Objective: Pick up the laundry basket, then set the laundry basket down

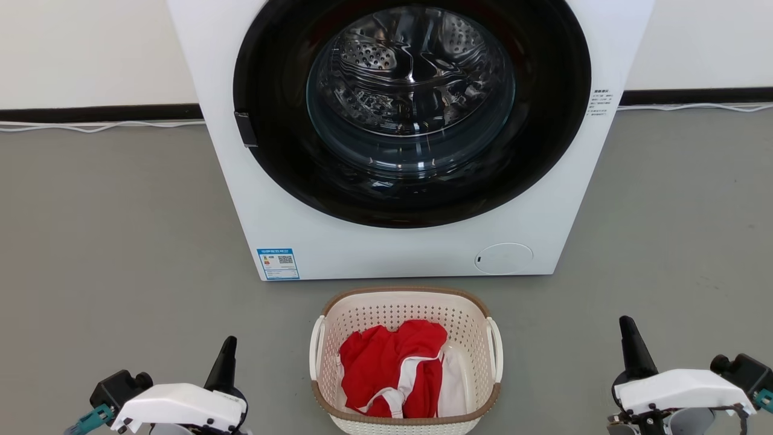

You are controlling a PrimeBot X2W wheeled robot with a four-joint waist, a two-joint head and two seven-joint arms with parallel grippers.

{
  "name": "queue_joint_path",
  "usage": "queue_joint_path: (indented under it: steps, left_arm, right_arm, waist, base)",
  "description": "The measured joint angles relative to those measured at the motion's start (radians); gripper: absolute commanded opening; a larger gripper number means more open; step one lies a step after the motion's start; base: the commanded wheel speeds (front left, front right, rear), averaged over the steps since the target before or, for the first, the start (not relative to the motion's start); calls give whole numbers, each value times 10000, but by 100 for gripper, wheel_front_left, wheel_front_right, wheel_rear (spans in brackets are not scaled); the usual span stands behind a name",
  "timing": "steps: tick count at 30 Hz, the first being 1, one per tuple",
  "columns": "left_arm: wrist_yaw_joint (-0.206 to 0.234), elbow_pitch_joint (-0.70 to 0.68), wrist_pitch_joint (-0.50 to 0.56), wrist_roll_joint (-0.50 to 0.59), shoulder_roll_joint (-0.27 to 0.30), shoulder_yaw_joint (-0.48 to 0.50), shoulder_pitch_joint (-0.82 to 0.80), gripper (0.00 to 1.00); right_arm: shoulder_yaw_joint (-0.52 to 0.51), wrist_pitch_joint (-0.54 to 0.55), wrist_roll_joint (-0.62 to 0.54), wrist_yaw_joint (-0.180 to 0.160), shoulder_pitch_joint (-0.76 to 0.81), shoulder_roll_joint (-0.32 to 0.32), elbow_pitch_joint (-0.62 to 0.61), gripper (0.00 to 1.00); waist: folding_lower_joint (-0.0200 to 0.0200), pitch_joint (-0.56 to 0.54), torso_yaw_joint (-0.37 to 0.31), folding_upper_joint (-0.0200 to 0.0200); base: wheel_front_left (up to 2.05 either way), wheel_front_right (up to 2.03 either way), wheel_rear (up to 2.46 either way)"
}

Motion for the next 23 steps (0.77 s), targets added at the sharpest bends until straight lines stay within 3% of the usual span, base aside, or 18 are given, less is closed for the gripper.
queue_joint_path:
  steps: [23]
  left_arm:
    - [-439, -470, 660, -1971, -224, 683, 0, 0]
  right_arm:
    - [-167, 619, 2846, 0, 12, 0, -633, 0]
  waist:
    - [0, 105, -41, 0]
  base:
    - [0, 0, 0]
